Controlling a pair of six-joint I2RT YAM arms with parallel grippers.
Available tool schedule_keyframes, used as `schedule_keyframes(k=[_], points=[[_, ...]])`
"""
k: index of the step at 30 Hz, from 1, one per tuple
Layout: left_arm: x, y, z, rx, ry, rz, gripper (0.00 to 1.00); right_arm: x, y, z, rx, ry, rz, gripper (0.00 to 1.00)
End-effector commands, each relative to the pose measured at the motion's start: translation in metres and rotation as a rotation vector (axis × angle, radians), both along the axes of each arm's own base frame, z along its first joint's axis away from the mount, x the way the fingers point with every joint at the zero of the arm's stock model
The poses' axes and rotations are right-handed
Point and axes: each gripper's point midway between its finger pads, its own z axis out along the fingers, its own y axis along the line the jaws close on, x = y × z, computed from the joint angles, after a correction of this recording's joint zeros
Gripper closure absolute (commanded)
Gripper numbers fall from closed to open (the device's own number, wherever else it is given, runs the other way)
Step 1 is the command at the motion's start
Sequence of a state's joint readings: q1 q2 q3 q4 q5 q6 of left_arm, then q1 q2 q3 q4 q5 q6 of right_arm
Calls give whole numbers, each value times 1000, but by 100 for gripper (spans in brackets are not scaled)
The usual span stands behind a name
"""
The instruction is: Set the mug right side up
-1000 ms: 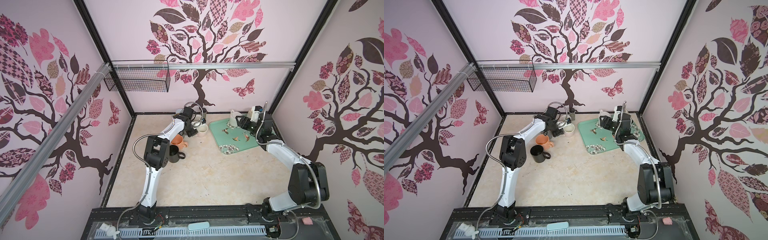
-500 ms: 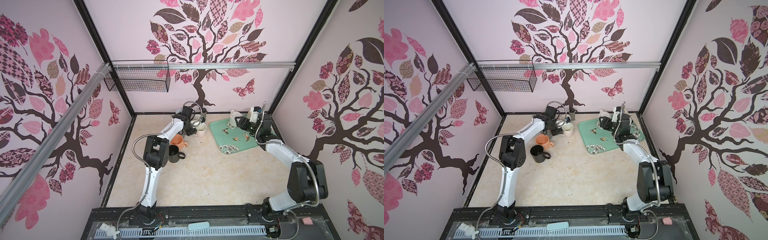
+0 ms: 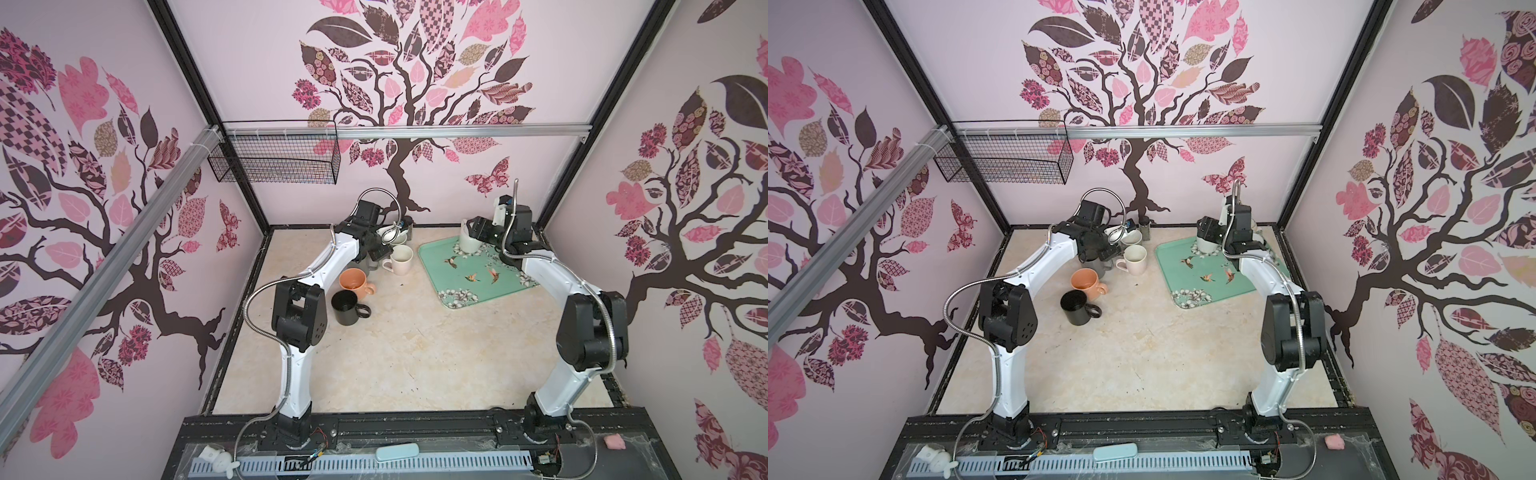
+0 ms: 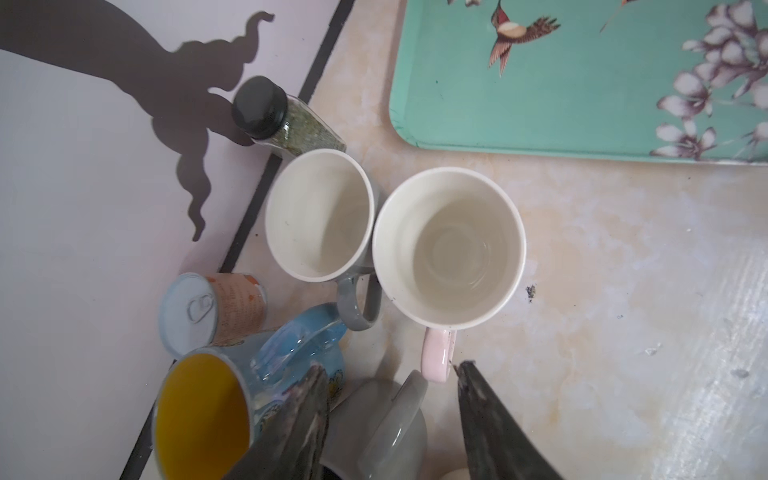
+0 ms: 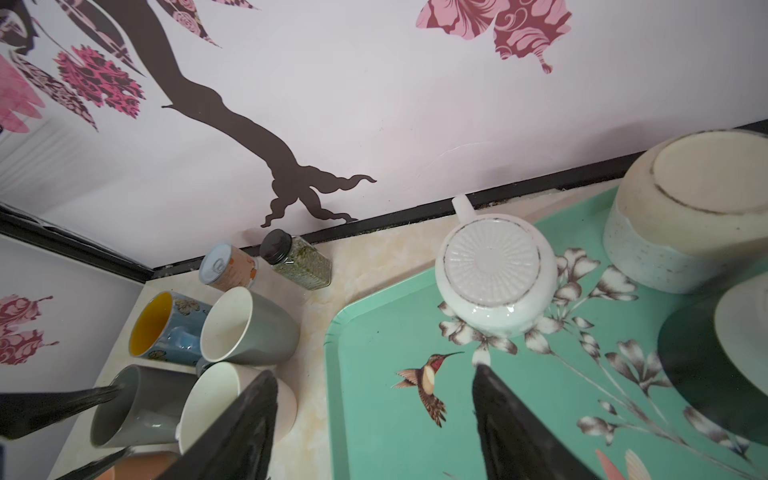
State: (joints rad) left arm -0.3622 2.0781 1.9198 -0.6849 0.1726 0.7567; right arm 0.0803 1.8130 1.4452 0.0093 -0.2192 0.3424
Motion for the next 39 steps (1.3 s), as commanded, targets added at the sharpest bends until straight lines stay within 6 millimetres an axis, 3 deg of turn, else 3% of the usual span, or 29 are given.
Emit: schedule_keyframes(k=[1,8,15,19,23,28,29,31,39], points=[[2,2,20,-65,-42,56,47,17,-9,-21,-36,94,-7,24],[3,-15,60,-253,-105,136,43,53,-26,-43,13,153,-8,26],[-9,-59,79,-450,-46,167,42,83,-37,-60,-41,152,-28,25],[-24,-96,75,-554,41,115,41,99,-42,-68,-58,160,-39,25],[-29,-113,70,-614,105,89,41,112,-36,-70,-58,147,5,25],[-31,-122,67,-671,148,68,40,126,-36,-73,-68,142,10,25],[-31,-123,67,-675,151,61,40,129,-36,-92,-65,169,14,25],[-32,-126,63,-675,167,51,40,132,-35,-103,-62,181,22,25],[-34,-128,51,-677,187,34,40,139,-36,-124,-41,204,48,27]])
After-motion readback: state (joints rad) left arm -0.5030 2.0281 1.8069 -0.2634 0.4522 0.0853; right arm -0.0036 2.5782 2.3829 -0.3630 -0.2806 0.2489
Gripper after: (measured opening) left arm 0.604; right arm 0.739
